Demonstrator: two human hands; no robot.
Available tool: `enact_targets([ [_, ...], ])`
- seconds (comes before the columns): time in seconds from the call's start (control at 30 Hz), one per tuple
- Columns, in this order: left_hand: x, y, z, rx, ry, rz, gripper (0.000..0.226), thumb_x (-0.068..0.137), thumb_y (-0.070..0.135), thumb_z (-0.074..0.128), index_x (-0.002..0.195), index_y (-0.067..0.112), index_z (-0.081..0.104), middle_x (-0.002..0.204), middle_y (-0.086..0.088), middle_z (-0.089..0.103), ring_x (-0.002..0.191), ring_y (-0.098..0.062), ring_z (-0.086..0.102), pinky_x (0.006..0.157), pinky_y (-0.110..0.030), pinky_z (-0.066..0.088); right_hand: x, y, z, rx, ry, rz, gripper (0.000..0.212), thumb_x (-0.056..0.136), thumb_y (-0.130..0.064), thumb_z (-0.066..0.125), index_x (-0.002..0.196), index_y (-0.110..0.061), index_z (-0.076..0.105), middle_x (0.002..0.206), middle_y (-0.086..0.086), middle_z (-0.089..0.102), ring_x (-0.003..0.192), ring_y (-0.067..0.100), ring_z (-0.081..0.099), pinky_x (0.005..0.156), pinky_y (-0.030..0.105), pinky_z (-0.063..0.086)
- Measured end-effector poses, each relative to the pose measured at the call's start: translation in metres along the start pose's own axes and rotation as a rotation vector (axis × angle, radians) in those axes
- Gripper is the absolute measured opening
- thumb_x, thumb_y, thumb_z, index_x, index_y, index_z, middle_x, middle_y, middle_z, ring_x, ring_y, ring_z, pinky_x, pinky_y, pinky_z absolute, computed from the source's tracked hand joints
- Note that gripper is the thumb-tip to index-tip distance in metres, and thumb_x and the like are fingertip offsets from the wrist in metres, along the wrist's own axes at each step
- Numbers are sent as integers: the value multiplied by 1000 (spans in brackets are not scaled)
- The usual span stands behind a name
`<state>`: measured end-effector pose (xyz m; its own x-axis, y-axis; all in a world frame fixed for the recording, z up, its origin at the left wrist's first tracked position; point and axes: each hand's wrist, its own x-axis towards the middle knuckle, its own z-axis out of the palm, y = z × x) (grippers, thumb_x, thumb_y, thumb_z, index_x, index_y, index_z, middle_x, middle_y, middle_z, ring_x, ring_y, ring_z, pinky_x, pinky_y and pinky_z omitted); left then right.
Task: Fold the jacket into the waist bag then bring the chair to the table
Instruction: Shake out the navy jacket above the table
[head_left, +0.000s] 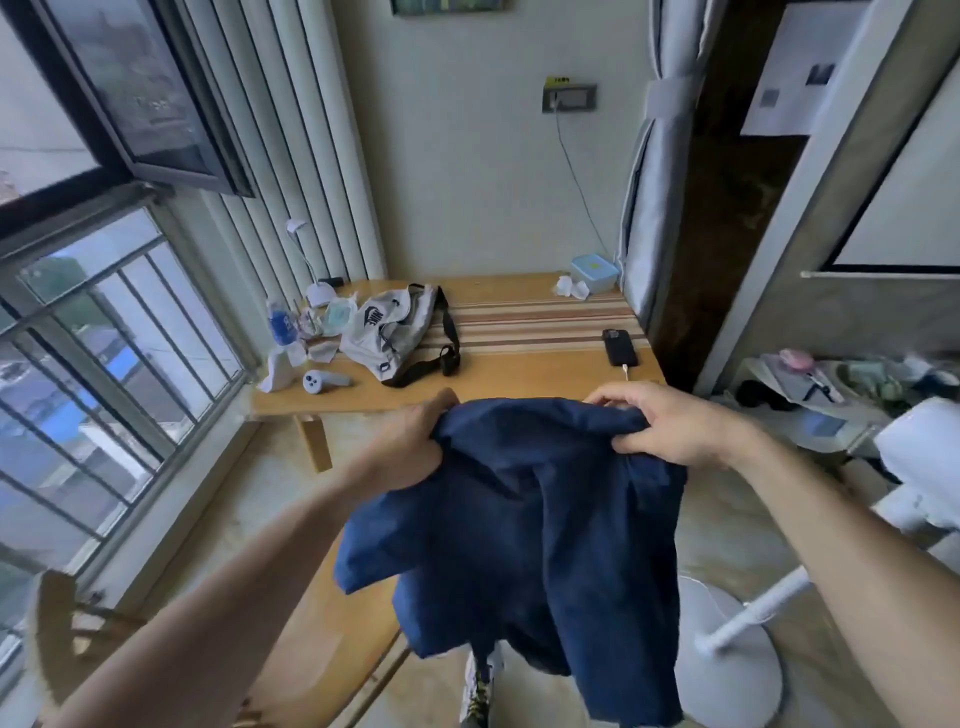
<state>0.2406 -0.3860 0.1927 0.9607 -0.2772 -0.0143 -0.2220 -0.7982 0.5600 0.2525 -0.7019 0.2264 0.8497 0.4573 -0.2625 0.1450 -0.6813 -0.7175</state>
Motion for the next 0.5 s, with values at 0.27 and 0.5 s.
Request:
enact_targets([
  [0.27,180,-46,-61,376,-233,107,41,60,50,59,82,16,66,73,-3,67,70,-25,61,60,-36,50,136,32,-99,-105,49,27,13,77,-14,85,81,-18,74,82,-2,78,80,11,72,75,30,54],
  [0.5,347,-125,-105,300,-335,-34,17,80,21,74,96,26,70,88,6,71,89,-17,66,73,-29,47,273,45,-164,-126,259,128,39,79,-13,82,70,-48,68,69,-31,68,74,-13,63,62,4,41],
])
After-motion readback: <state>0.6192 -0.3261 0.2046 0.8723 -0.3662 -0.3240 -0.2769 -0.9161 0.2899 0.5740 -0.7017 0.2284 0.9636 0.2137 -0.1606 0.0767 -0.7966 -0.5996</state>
